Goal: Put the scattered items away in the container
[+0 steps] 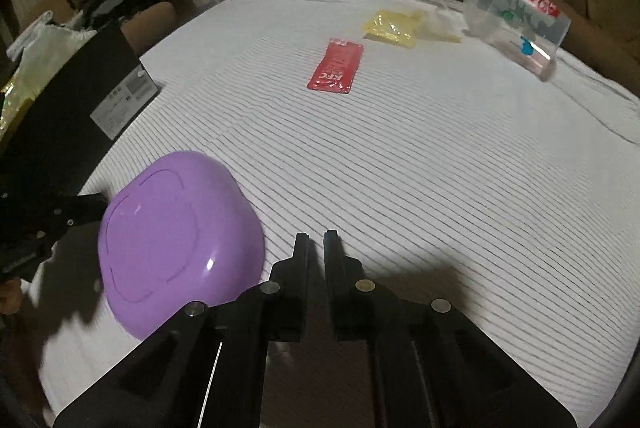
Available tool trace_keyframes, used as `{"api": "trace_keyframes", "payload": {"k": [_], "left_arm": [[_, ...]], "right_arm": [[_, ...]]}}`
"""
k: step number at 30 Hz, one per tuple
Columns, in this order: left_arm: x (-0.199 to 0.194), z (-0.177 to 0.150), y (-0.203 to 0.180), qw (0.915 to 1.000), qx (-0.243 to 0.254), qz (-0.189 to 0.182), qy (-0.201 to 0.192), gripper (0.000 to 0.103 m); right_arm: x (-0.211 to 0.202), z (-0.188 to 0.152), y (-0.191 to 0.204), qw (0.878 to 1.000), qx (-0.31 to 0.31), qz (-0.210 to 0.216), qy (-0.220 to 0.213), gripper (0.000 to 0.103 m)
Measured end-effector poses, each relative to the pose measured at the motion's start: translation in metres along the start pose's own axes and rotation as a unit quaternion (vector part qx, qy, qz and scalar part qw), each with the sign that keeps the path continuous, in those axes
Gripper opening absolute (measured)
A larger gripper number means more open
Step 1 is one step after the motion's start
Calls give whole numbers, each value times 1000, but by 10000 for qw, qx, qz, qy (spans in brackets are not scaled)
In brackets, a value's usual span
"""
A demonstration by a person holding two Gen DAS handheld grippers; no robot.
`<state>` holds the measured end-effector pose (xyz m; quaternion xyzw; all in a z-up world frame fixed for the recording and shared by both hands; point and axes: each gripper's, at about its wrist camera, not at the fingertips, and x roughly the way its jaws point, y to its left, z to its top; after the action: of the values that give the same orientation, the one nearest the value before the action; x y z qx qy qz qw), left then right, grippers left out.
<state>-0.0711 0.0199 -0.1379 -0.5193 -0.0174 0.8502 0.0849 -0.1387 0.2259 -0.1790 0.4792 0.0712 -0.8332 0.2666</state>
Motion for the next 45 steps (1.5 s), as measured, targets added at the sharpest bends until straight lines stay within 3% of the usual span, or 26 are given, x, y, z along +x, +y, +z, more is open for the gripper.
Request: {"api": "trace_keyframes", "payload": {"k": [2,5,6,9,11,12,13,18,20,25,33,35,38,40,42,45], "left_arm": [[-14,3,-1,9994,-58,-169,-280,0],[-37,18,-4,9918,-88,-1066,-694,0],[-38,22,-9,9914,56,-1081,-730,0],[-25,23,-27,9931,479,-869,-620,0],[-1,20,-34,9942,534,-894,-278,0],[11,14,-36,9955,595,-739,-58,0],[12,12,-37,9953,604,-699,-293,0],[18,14,-33,9963,459,-675,-251,1],[18,15,-30,9968,392,-656,-251,1],[16,17,-31,9971,450,-554,-270,1],[-12,16,-16,9968,109,-574,-540,1],[-23,16,-10,9976,89,-363,-578,1],[-40,11,5,9989,-91,-215,-408,19],[-66,1,14,9980,-143,-135,-603,28],[-95,-9,20,9957,-92,66,-921,57],[-107,-13,31,9943,-207,71,-1044,61]], "right_arm": [[0,0,3,10000,-9,46,41,7],[1,0,1,9999,133,89,26,7],[1,0,-1,9997,216,136,13,7],[0,-1,-6,9989,385,256,-20,7],[0,-3,-10,9979,540,340,-59,7],[-1,-3,-12,9972,635,389,-73,7],[-1,-4,-14,9964,723,443,-72,7],[0,-5,-21,9891,1103,968,79,6],[5,-10,-28,9776,1517,1446,200,2],[1,-18,-32,9664,1805,1810,274,2],[-20,-7,-21,9407,2096,2659,-215,2],[-23,0,-13,9326,2076,2937,-286,2],[-35,19,24,9331,1765,3121,-262,2],[-47,35,58,9380,1397,3154,-327,2],[-55,48,91,9412,1150,3159,-345,2],[-59,60,118,9438,941,3116,-567,2]]}}
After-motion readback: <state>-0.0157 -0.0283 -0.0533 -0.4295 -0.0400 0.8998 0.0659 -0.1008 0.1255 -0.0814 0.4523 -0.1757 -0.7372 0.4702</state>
